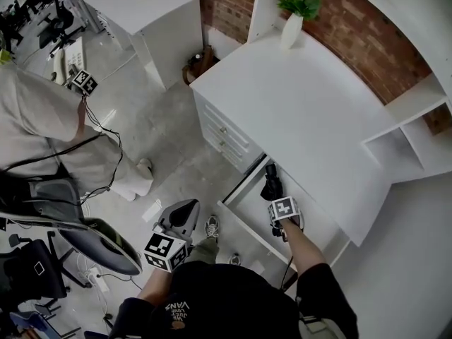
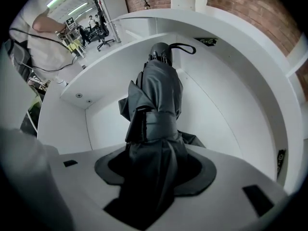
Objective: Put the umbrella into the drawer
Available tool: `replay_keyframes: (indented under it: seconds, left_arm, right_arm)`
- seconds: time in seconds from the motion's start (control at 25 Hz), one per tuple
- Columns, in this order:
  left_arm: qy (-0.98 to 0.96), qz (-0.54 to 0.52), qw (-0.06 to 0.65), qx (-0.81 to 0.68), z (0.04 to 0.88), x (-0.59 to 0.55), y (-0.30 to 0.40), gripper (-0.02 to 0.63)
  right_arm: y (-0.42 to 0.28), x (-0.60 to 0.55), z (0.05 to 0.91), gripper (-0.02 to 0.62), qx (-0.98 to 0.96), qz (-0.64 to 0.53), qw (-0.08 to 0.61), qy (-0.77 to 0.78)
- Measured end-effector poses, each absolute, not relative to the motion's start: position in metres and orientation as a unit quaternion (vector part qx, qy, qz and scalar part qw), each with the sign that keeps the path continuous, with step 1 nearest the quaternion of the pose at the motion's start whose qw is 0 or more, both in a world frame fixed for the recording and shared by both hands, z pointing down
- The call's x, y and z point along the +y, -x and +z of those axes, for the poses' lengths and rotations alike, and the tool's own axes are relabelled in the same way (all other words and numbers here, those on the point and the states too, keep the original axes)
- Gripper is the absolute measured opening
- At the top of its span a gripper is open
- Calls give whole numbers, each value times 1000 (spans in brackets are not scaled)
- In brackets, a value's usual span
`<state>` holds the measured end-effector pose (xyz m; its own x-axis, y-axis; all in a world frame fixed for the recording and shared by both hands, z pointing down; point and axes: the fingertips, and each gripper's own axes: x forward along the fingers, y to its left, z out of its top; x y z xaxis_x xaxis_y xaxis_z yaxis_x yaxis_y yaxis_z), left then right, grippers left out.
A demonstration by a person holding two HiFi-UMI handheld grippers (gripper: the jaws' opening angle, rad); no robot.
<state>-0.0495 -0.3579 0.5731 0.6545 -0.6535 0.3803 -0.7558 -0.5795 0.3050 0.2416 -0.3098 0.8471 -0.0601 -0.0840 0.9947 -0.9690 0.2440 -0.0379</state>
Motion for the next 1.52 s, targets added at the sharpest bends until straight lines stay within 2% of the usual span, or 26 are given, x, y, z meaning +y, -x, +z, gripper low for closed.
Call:
replay_keyframes:
  seconds: [0.84, 1.32, 1.52]
  left_arm:
    - [-882, 124, 232, -391, 582, -362, 37, 6]
    - [-889, 112, 218, -387, 570, -344, 21, 6]
    - [-893, 107, 214, -382, 564, -332, 12, 6]
  right_arm:
    - [-253, -328, 851, 285, -565, 409, 533, -479]
    - [-244, -319, 826, 285, -603, 407, 500, -469]
    - [-233, -320, 797, 285, -641, 396, 457, -473]
